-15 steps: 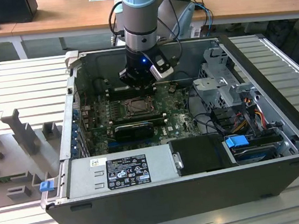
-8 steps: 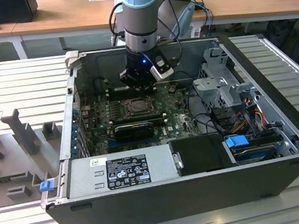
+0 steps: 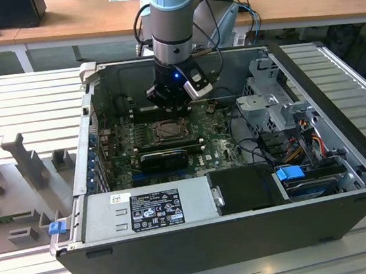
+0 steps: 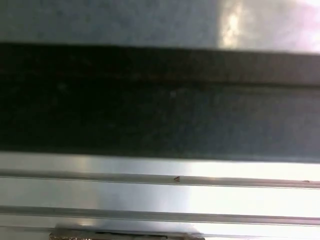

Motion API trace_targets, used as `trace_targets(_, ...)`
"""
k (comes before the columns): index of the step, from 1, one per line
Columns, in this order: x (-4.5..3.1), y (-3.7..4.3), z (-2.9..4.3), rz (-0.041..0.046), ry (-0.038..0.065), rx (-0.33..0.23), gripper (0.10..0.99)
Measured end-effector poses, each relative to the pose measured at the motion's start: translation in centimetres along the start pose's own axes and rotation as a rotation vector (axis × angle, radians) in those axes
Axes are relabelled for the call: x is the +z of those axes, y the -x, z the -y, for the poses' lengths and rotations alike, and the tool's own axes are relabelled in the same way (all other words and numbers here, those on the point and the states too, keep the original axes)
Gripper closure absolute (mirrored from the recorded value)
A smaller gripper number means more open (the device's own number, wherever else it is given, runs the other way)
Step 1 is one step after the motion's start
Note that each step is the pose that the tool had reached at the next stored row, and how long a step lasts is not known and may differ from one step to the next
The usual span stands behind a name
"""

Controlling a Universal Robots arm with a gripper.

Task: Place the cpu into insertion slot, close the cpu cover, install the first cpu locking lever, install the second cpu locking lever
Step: 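Install the first cpu locking lever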

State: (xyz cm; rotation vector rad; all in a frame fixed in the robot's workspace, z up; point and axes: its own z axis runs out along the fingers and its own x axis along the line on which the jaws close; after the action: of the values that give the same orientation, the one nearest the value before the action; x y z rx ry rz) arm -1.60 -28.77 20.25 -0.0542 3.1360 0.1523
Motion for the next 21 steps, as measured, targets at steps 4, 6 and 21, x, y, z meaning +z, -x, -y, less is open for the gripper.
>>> trace_targets(4, 0.02, 0.00, 0.13, 0.0000, 0.000, 0.000, 0.980)
trace_targets(6, 0.03, 0.00, 0.14, 0.0001, 0.000, 0.000, 0.980)
trace_targets(21, -0.12, -0.01, 0.40, 0.0004, 0.015, 0.000, 0.980)
